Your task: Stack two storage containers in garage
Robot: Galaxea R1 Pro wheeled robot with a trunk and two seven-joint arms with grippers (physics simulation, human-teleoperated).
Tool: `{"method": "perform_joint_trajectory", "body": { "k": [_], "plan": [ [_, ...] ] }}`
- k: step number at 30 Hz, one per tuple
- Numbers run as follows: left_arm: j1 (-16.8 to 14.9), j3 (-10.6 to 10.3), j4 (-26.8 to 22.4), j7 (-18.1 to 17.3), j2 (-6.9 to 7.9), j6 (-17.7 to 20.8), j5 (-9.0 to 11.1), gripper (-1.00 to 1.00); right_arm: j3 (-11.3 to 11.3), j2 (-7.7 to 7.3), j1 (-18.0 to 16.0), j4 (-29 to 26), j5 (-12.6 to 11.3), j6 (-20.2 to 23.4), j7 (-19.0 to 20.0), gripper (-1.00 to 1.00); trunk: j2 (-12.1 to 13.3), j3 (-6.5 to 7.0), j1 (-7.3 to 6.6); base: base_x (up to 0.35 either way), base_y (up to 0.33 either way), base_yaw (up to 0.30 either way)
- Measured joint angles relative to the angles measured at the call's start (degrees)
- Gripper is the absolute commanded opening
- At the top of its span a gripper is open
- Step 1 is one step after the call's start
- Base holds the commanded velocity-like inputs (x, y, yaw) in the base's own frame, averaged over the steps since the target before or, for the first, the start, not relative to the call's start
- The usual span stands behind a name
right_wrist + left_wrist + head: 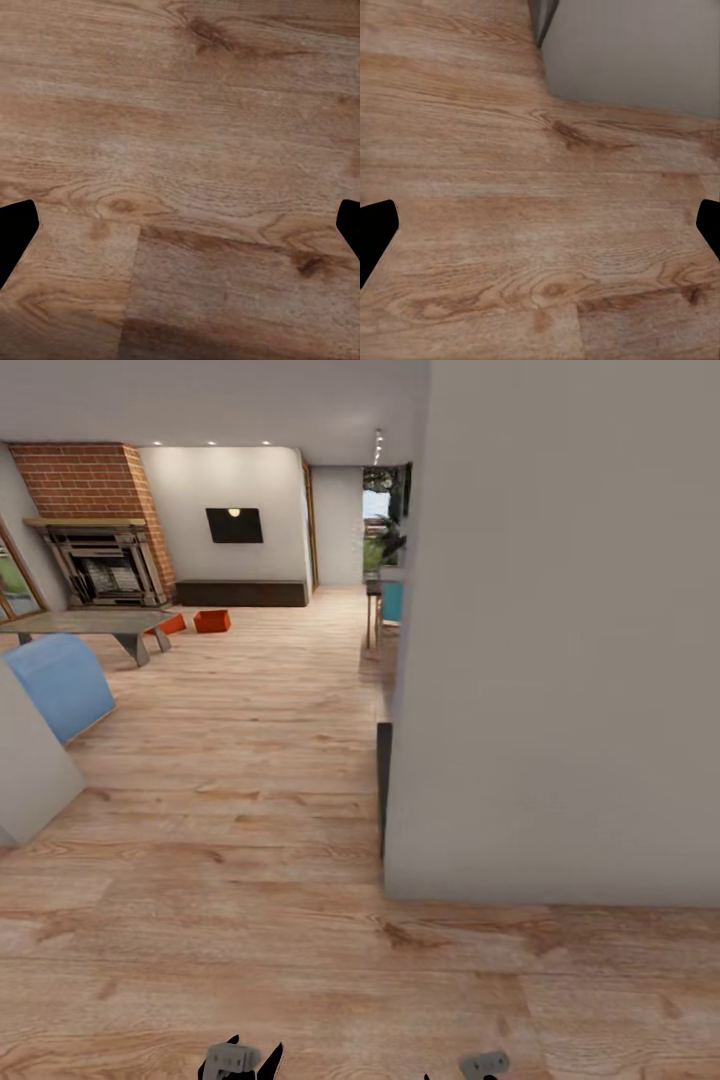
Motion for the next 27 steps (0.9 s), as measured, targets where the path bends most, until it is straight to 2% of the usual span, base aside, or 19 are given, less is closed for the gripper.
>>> {"method": "perform_joint_trajectory", "body": {
  "k": [13, 27],
  "plan": [
    [0.0, 0.0, 0.0, 0.0, 0.0, 0.0, 0.0, 1.0, 0.0, 0.0, 0.0, 0.0, 0.0, 0.0, 0.0, 1.0, 0.0, 0.0, 0.0, 0.237, 0.248, 0.0],
    [0.0, 0.0, 0.0, 0.0, 0.0, 0.0, 0.0, 1.0, 0.0, 0.0, 0.0, 0.0, 0.0, 0.0, 0.0, 1.0, 0.0, 0.0, 0.01, 0.152, 0.295, 0.0]
  ]
}}
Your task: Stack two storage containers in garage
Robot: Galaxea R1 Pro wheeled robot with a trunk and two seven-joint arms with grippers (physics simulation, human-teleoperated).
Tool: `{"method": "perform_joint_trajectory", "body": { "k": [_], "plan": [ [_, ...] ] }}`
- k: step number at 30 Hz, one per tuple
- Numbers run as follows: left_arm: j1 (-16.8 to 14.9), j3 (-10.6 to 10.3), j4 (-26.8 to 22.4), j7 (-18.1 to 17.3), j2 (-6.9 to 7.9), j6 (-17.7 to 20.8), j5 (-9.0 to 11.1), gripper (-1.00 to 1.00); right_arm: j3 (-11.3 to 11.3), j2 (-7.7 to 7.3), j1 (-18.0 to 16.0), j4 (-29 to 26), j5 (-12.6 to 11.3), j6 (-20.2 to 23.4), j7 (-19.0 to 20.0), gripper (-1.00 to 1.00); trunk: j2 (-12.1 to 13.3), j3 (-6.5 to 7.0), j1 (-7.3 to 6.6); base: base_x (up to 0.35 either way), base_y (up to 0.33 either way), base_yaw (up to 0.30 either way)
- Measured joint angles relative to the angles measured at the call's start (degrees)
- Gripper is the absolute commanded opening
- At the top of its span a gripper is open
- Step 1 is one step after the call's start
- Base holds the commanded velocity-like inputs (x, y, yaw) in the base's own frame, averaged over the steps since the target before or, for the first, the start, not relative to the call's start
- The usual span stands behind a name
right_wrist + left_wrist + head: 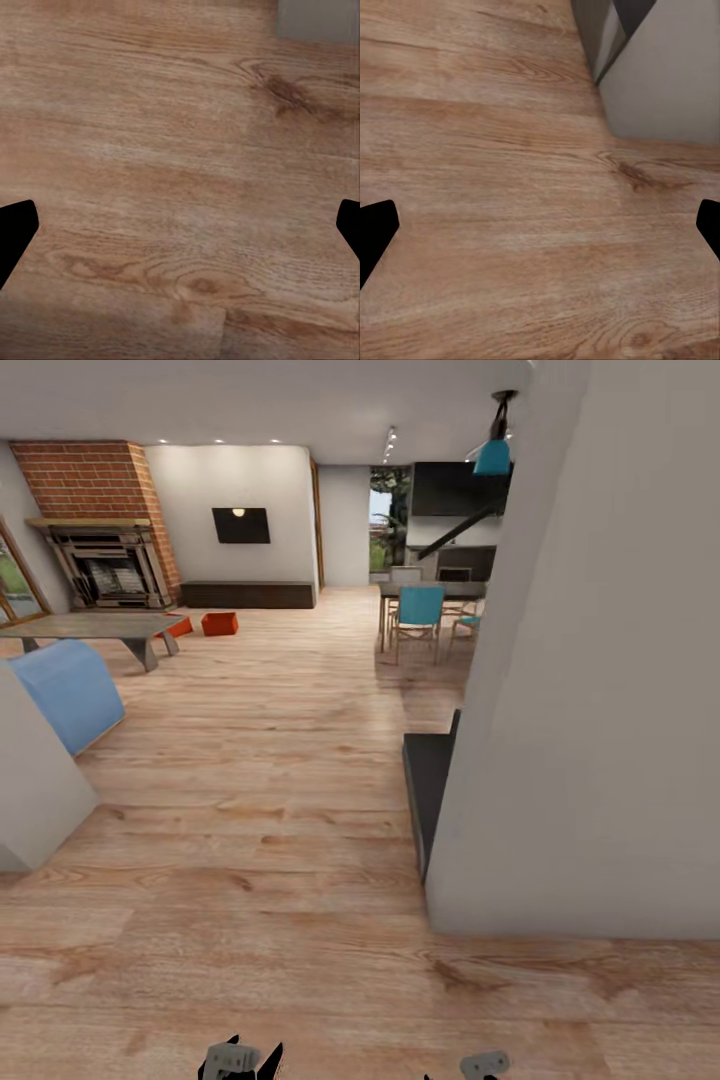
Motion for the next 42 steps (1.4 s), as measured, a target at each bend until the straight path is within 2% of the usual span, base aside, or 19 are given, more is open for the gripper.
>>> {"method": "perform_joint_trajectory", "body": {
  "k": [25, 42],
  "plan": [
    [0.0, 0.0, 0.0, 0.0, 0.0, 0.0, 0.0, 1.0, 0.0, 0.0, 0.0, 0.0, 0.0, 0.0, 0.0, 1.0, 0.0, 0.0, -0.01, 0.237, 0.281, 0.0],
    [0.0, 0.0, 0.0, 0.0, 0.01, 0.0, 0.0, 1.0, 0.0, 0.0, 0.0, 0.0, 0.0, 0.0, 0.0, 1.0, 0.0, 0.0, -0.02, 0.318, 0.148, 0.0]
  ]
}}
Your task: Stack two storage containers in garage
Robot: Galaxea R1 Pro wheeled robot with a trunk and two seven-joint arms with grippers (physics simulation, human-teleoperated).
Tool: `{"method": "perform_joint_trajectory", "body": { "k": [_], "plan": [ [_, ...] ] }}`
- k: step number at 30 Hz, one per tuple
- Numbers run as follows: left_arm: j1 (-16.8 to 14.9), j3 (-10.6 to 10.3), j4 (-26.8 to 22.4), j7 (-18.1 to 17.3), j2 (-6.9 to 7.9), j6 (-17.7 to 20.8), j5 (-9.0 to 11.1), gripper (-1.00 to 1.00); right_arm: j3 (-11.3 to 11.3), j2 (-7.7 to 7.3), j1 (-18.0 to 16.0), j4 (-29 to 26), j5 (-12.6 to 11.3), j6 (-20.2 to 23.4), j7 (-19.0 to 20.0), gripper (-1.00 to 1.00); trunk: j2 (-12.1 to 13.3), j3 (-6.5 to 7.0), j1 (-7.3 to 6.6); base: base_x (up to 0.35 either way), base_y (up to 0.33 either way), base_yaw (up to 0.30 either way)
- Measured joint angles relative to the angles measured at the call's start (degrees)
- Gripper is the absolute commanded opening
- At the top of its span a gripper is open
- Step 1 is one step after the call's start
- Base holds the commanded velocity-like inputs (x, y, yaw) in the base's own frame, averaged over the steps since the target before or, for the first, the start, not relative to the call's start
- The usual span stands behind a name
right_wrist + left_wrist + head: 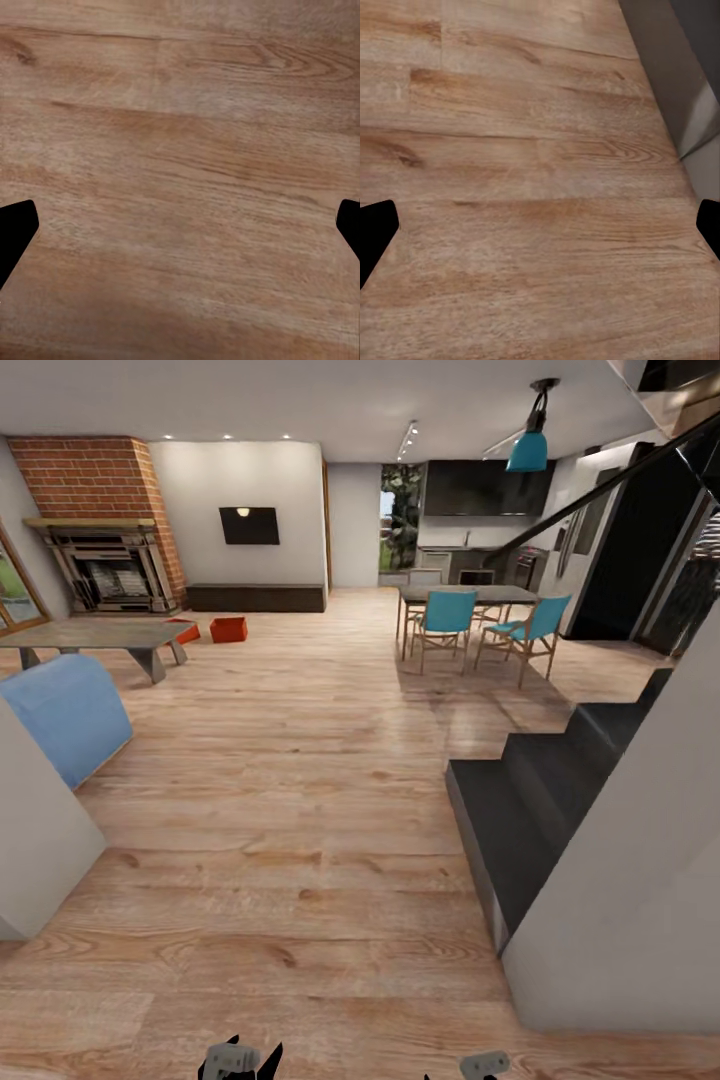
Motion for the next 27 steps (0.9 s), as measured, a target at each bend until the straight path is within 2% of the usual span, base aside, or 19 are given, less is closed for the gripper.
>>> {"method": "perform_joint_trajectory", "body": {
  "k": [27],
  "plan": [
    [0.0, 0.0, 0.0, 0.0, 0.0, 0.0, 0.0, 1.0, 0.0, 0.0, 0.0, 0.0, 0.0, 0.0, 0.0, 1.0, 0.0, 0.0, 0.0, 0.326, 0.122, 0.0]
  ]
}}
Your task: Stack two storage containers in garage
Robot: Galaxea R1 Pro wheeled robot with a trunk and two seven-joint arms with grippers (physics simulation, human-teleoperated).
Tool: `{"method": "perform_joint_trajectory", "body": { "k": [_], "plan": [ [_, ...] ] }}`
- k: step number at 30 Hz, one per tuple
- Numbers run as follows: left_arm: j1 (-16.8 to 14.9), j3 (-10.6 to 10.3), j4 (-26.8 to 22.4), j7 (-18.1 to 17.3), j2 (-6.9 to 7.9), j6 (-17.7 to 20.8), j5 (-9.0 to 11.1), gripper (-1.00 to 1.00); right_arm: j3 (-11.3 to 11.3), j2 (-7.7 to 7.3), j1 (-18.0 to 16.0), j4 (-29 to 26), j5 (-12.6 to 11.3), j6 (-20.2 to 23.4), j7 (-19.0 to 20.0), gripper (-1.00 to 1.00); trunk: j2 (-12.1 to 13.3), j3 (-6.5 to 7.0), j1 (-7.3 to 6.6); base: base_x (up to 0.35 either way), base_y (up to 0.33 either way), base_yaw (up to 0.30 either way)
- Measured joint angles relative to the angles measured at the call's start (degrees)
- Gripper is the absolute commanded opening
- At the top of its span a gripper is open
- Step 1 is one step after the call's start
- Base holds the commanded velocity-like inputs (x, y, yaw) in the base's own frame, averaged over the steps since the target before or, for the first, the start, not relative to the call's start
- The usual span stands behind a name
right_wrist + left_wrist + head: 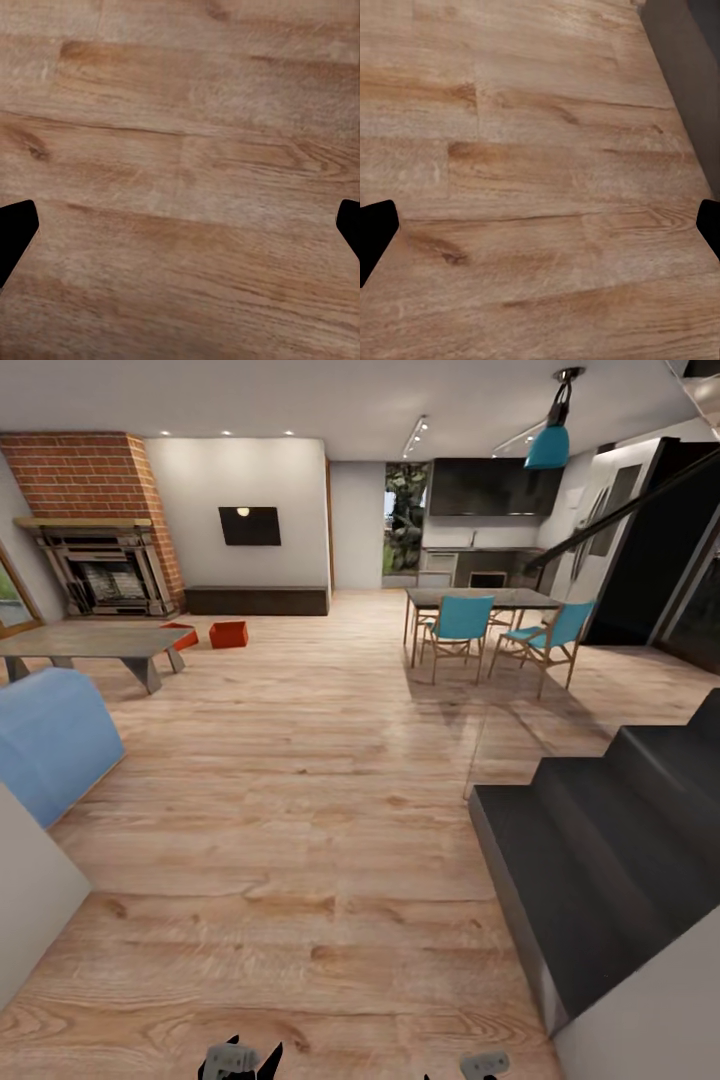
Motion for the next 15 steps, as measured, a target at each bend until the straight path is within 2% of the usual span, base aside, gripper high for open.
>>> {"method": "perform_joint_trajectory", "body": {
  "k": [15],
  "plan": [
    [0.0, 0.0, 0.0, 0.0, 0.0, 0.0, 0.0, 1.0, 0.0, 0.0, 0.0, 0.0, 0.0, 0.0, 0.0, 1.0, 0.0, 0.84, 0.0, 0.327, 0.123, 0.0]
  ]
}}
